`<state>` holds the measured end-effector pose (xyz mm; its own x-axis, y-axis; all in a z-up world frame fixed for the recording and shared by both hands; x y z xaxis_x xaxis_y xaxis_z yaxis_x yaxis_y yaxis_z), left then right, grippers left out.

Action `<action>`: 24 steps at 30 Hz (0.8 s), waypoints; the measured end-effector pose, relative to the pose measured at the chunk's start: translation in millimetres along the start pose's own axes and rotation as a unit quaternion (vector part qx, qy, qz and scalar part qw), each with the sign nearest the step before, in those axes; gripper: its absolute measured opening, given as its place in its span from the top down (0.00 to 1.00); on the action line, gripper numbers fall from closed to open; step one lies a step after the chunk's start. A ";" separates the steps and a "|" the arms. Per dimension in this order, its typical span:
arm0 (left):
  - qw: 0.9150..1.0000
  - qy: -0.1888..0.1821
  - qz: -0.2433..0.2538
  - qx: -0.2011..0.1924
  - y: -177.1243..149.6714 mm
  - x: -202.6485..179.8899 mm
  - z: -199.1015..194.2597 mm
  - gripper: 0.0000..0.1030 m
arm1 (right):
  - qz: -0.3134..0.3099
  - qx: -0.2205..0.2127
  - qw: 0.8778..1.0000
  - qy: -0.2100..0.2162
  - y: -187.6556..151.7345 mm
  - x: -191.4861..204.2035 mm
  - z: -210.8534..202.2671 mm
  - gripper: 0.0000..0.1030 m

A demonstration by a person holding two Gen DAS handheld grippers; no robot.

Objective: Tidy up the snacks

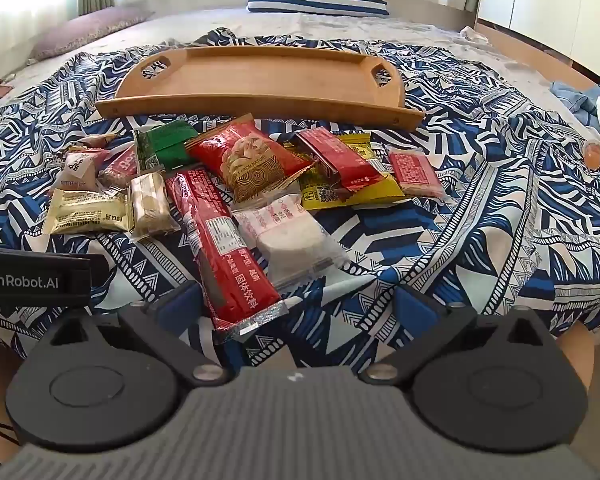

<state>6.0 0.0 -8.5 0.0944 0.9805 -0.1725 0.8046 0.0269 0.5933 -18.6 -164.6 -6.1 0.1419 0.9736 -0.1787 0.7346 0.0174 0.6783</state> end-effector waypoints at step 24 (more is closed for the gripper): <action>1.000 0.002 0.002 -0.001 -0.1 0.2 0.2 0.00 | -0.001 -0.004 1.000 -0.003 -0.1 1.2 -1.7 0.00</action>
Point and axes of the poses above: each gripper's, at about its wrist camera, not at the fingertips, and z roughly the way its jaws point, x to its left, y to its top, the point moved 1 cm from there along z, roughly the way its jaws point, and after that the axes turned 12 degrees about -y, right-handed, at the moved point
